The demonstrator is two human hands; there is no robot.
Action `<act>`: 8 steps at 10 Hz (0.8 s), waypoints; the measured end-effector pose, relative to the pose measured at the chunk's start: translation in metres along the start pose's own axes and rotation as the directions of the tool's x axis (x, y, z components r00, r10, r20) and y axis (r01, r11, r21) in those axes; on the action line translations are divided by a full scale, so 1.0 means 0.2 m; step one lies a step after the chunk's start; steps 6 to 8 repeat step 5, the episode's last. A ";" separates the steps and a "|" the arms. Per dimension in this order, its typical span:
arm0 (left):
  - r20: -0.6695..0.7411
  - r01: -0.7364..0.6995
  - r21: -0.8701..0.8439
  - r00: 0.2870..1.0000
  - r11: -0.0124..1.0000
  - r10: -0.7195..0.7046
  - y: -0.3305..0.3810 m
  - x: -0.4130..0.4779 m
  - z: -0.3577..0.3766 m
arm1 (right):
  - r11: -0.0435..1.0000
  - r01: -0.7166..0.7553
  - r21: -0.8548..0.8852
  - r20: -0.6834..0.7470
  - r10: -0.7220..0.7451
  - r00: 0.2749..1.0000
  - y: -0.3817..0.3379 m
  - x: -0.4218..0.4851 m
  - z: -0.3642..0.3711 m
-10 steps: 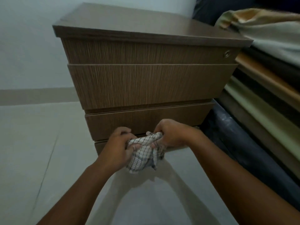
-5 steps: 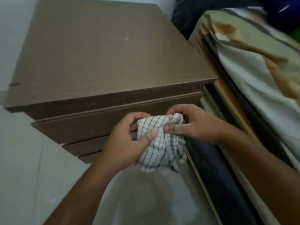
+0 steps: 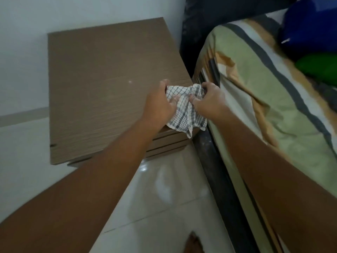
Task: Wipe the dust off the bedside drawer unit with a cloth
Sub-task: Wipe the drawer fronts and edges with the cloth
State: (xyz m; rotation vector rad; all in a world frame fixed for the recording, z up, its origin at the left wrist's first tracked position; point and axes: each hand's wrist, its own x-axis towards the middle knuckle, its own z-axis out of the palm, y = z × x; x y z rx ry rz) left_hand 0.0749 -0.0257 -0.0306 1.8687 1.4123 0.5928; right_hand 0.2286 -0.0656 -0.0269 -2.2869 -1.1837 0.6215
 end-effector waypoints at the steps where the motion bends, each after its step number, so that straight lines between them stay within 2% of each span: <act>1: 0.137 -0.190 0.466 0.980 0.864 0.142 -0.03 -0.02 0.05 | 0.912 0.114 -0.393 0.029 -0.112 0.993 -0.01 -0.03 0.05; 2: 0.368 -0.321 0.603 0.924 0.730 0.103 -0.10 -0.03 0.09 | 0.807 0.267 -0.527 0.222 -0.173 0.960 0.02 -0.09 0.14; 3: 0.423 -0.356 0.643 0.903 0.678 0.072 -0.14 -0.03 0.10 | 0.765 0.318 -0.560 0.300 -0.171 0.938 0.06 -0.12 0.18; 4: 0.440 -0.363 0.677 0.897 0.640 0.044 -0.12 -0.02 0.10 | 0.781 0.313 -0.541 0.293 -0.174 0.940 0.04 -0.11 0.20; 5: 0.371 -0.323 0.673 0.925 0.666 0.074 -0.10 -0.04 0.07 | 0.845 0.243 -0.476 0.236 -0.143 0.961 0.00 -0.13 0.17; 8: 0.371 -0.323 0.673 0.925 0.666 0.074 -0.10 -0.04 0.07 | 0.845 0.243 -0.476 0.236 -0.143 0.961 0.00 -0.13 0.17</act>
